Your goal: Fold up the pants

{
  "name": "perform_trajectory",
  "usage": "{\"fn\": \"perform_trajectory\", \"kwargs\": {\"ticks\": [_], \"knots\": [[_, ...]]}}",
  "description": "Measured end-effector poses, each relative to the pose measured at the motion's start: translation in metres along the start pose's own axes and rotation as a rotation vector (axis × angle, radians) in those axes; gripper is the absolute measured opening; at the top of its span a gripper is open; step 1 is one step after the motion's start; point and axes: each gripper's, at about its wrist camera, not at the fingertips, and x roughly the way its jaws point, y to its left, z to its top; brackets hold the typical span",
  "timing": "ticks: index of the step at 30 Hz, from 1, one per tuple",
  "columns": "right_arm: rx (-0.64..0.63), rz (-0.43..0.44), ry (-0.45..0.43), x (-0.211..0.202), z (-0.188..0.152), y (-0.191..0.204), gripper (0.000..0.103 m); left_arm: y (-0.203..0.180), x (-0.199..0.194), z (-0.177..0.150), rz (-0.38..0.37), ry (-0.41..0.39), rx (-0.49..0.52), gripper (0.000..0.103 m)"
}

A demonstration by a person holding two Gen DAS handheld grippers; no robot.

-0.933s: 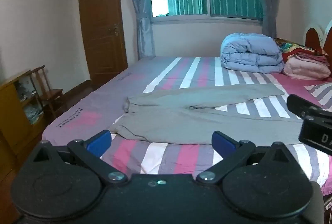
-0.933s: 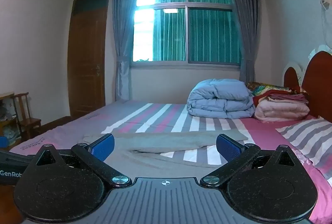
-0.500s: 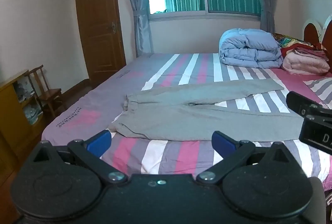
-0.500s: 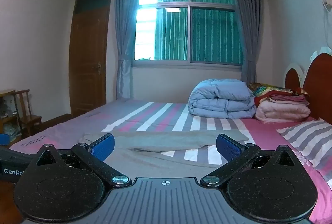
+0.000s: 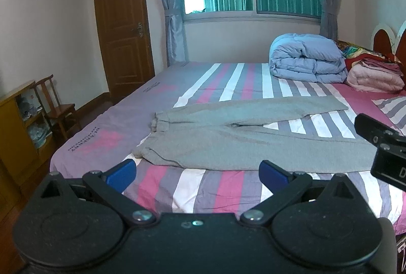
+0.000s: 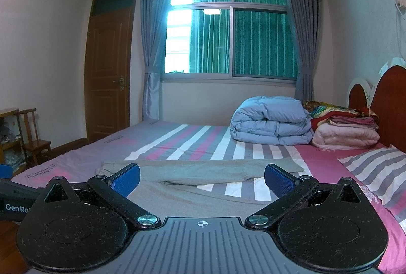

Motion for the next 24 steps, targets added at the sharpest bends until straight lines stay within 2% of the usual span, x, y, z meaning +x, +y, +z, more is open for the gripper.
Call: {"fn": "perform_trajectory", "kwargs": {"ticks": [24], "knots": [[0.003, 0.002, 0.001, 0.0031, -0.0014, 0.0013, 0.103, -0.0004, 0.0007, -0.0005, 0.001, 0.005, -0.006, 0.097]]}}
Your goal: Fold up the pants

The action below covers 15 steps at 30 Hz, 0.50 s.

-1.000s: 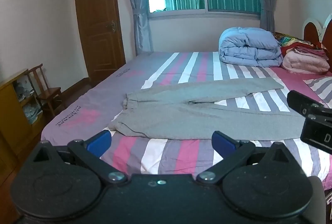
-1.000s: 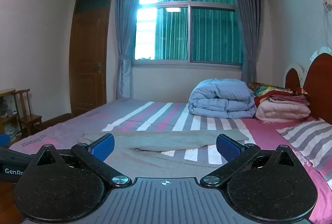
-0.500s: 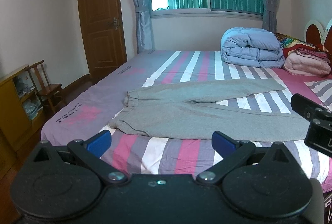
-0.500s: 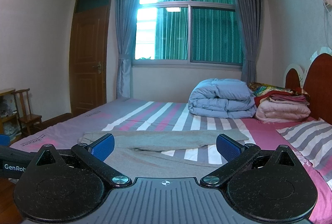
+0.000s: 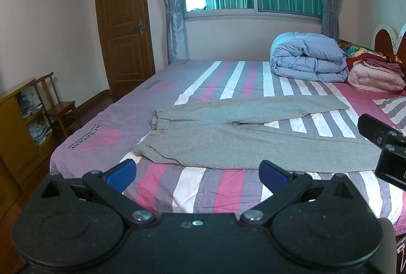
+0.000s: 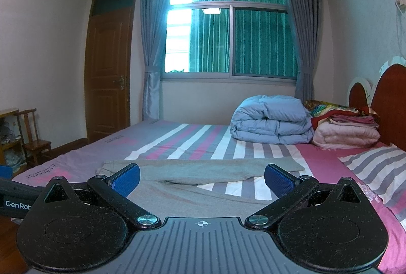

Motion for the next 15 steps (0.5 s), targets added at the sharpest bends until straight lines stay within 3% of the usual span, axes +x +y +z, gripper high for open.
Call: {"fn": "perform_trajectory", "kwargs": {"ticks": [15], "knots": [[0.001, 0.0, 0.003, 0.0001, -0.0003, -0.0005, 0.103, 0.0004, 0.0012, -0.0031, 0.001, 0.009, -0.003, 0.097]]}}
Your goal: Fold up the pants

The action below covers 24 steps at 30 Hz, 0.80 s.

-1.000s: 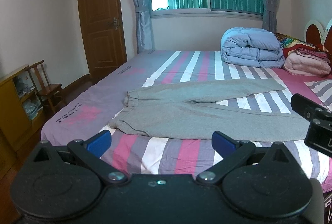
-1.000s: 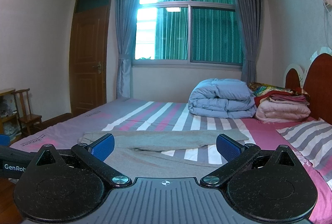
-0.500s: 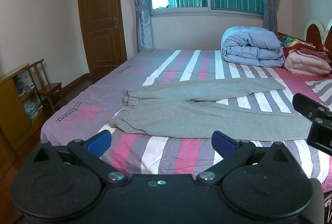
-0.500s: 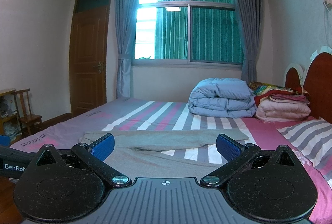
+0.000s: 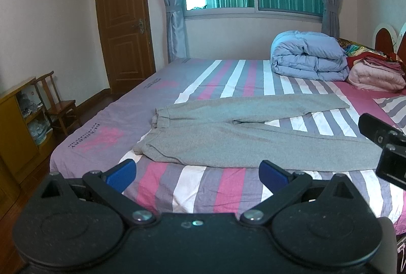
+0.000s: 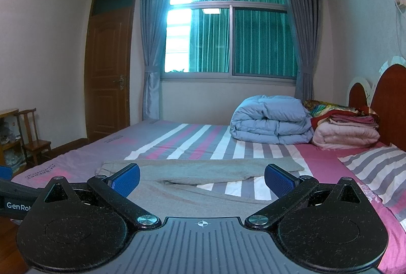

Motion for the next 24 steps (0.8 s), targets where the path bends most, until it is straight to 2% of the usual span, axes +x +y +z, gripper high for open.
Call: {"fn": "perform_trajectory", "kwargs": {"ticks": [17, 24], "knots": [[0.002, -0.016, 0.023, 0.008, 0.0, -0.005, 0.103, 0.002, 0.009, 0.006, 0.012, 0.031, -0.01, 0.097], [0.02, -0.022, 0.036, 0.014, -0.006, -0.012, 0.103, 0.001, 0.025, 0.004, 0.013, 0.072, -0.005, 0.097]]}}
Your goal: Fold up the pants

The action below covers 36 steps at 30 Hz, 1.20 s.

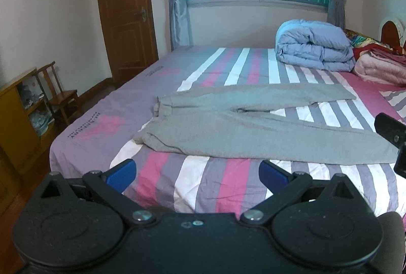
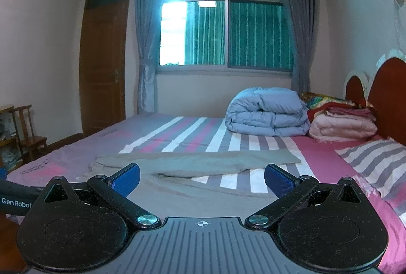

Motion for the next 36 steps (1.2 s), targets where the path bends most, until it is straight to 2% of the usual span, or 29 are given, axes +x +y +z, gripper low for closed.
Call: {"fn": "perform_trajectory", "kwargs": {"ticks": [6, 14, 23, 36], "knots": [[0.02, -0.009, 0.017, 0.006, -0.009, -0.005, 0.103, -0.003, 0.013, -0.005, -0.011, 0.048, 0.008, 0.097], [0.021, -0.024, 0.057, 0.019, -0.019, -0.009, 0.103, -0.009, 0.021, -0.01, -0.006, 0.048, 0.047, 0.097], [0.068, -0.03, 0.119, 0.044, -0.038, -0.025, 0.103, -0.012, 0.057, -0.013, 0.01, 0.136, 0.056, 0.097], [0.123, -0.073, 0.223, 0.097, -0.051, -0.057, 0.103, -0.021, 0.122, 0.019, 0.03, 0.226, 0.054, 0.097]]}}
